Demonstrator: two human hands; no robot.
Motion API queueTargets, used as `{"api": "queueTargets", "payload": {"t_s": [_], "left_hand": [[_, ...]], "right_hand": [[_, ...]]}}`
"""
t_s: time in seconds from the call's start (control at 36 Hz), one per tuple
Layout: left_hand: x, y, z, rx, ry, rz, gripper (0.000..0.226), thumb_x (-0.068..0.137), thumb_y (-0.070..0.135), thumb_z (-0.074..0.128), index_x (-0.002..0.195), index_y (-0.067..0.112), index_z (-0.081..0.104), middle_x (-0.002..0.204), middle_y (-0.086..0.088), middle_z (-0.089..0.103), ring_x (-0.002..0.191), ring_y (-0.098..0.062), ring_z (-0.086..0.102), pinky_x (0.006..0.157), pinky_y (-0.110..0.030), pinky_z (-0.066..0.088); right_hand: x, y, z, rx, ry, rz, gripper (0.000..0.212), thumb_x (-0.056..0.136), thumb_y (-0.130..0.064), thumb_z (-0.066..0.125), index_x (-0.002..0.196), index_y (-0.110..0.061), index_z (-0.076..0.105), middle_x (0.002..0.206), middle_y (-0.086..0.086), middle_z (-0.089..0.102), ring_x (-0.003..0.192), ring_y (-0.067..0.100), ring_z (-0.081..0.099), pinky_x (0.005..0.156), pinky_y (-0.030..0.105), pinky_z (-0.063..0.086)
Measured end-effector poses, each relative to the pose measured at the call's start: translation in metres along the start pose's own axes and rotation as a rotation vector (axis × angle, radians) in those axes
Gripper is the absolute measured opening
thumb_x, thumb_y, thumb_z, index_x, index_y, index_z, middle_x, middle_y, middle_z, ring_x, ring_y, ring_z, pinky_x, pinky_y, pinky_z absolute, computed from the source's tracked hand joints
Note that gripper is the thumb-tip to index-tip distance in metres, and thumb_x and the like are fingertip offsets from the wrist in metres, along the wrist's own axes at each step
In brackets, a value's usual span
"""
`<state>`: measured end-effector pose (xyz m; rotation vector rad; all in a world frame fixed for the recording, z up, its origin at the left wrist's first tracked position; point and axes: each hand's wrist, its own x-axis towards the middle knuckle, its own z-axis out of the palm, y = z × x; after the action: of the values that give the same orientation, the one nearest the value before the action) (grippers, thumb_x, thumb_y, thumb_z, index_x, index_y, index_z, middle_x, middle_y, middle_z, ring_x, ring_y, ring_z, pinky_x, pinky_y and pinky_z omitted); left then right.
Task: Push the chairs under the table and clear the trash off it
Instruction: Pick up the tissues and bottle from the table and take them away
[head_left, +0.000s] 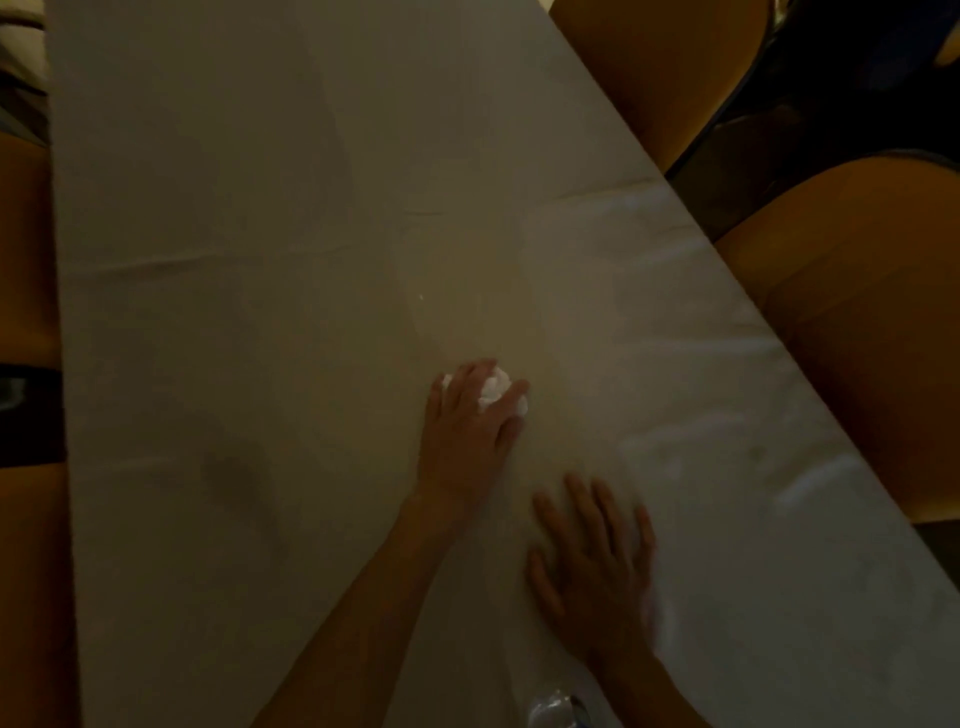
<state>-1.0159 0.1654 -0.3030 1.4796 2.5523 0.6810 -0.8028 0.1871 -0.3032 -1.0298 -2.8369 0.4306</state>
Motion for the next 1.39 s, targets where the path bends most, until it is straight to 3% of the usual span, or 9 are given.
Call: {"api": "queueTargets", "payload": {"t_s": [0.42, 0.67, 0.78, 0.83, 0.89, 0.97, 1.11, 1.22, 1.39], "left_hand": [[-0.093, -0.006, 0.0, 0.04, 0.069, 0.097, 0.03, 0.1, 0.032, 0.051, 0.127, 0.025, 0.062, 0.136, -0.011, 0.054, 0.131, -0.031, 0.045, 0.11, -0.05, 0.032], [-0.189, 0.014, -0.059, -0.349, 0.008, -0.455, 0.039, 0.089, 0.054, 0.041, 0.11, 0.024, 0.054, 0.113, 0.006, 0.029, 0.108, -0.025, 0.047, 0.096, -0.032, 0.042], [-0.223, 0.022, -0.091, -0.434, -0.008, -0.497, 0.042, 0.084, 0.059, 0.05, 0.102, 0.021, 0.055, 0.112, -0.001, 0.036, 0.096, -0.016, 0.044, 0.085, -0.018, 0.037], [-0.235, 0.03, -0.108, -0.444, 0.004, -0.491, 0.032, 0.087, 0.047, 0.061, 0.097, 0.017, 0.057, 0.104, -0.004, 0.043, 0.087, -0.015, 0.045, 0.075, -0.006, 0.033], [-0.248, 0.04, -0.123, -0.427, 0.018, -0.455, 0.02, 0.091, 0.033, 0.063, 0.095, 0.014, 0.058, 0.096, -0.003, 0.048, 0.08, -0.013, 0.046, 0.07, -0.008, 0.034], [-0.267, 0.056, -0.141, -0.455, 0.011, -0.413, 0.021, 0.093, 0.036, 0.054, 0.099, 0.015, 0.056, 0.091, -0.001, 0.054, 0.079, -0.011, 0.05, 0.072, -0.024, 0.04], [-0.288, 0.078, -0.171, -0.607, -0.081, -0.536, 0.046, 0.096, 0.031, 0.055, 0.137, 0.018, 0.038, 0.102, -0.005, 0.062, 0.089, -0.023, 0.063, 0.073, -0.021, 0.042], [-0.303, 0.081, -0.183, -0.623, -0.076, -0.594, 0.032, 0.095, 0.029, 0.058, 0.124, 0.018, 0.049, 0.084, -0.005, 0.066, 0.073, -0.015, 0.063, 0.063, -0.016, 0.041], [-0.321, 0.093, -0.196, -0.705, -0.058, -0.572, 0.003, 0.094, 0.017, 0.061, 0.094, 0.02, 0.06, 0.069, 0.002, 0.063, 0.055, -0.002, 0.058, 0.057, -0.013, 0.042]], "right_hand": [[-0.003, 0.003, 0.007, -0.019, 0.022, -0.019, 0.057, 0.087, -0.054, 0.045, 0.141, -0.039, 0.046, 0.157, 0.002, 0.035, 0.145, 0.027, 0.029, 0.116, 0.059, 0.014], [-0.006, 0.003, -0.001, -0.042, -0.103, -0.001, 0.058, 0.092, -0.056, 0.033, 0.147, -0.039, 0.036, 0.159, 0.001, 0.029, 0.146, 0.024, 0.022, 0.116, 0.055, 0.007], [-0.012, 0.013, -0.011, 0.009, -0.238, 0.001, 0.061, 0.09, -0.062, 0.024, 0.147, -0.042, 0.035, 0.161, -0.003, 0.025, 0.147, 0.019, 0.017, 0.116, 0.049, 0.004], [-0.021, 0.02, -0.017, 0.057, -0.289, -0.018, 0.063, 0.09, -0.062, 0.024, 0.143, -0.034, 0.045, 0.157, 0.0, 0.034, 0.144, 0.025, 0.032, 0.113, 0.055, 0.018], [-0.038, 0.027, -0.026, 0.148, -0.294, -0.05, 0.061, 0.095, -0.058, 0.029, 0.133, -0.021, 0.058, 0.147, 0.01, 0.049, 0.13, 0.033, 0.051, 0.104, 0.055, 0.036], [-0.078, 0.025, -0.056, 0.337, -0.406, 0.093, 0.036, 0.098, -0.026, 0.054, 0.131, -0.013, 0.059, 0.141, 0.014, 0.054, 0.128, 0.032, 0.053, 0.105, 0.034, 0.034], [-0.157, 0.016, -0.098, 0.577, -0.307, 0.326, 0.025, 0.088, -0.018, 0.062, 0.106, -0.035, 0.066, 0.108, -0.008, 0.071, 0.102, 0.021, 0.066, 0.077, 0.013, 0.043], [-0.189, 0.004, -0.115, 0.697, -0.294, 0.382, 0.048, 0.075, -0.017, 0.074, 0.102, -0.054, 0.061, 0.108, -0.028, 0.067, 0.104, -0.005, 0.06, 0.083, 0.026, 0.047], [-0.184, -0.032, -0.119, 0.808, -0.296, 0.413, 0.087, 0.066, -0.015, 0.09, 0.139, -0.023, 0.045, 0.133, -0.008, 0.055, 0.122, 0.011, 0.049, 0.097, 0.036, 0.043]]}}
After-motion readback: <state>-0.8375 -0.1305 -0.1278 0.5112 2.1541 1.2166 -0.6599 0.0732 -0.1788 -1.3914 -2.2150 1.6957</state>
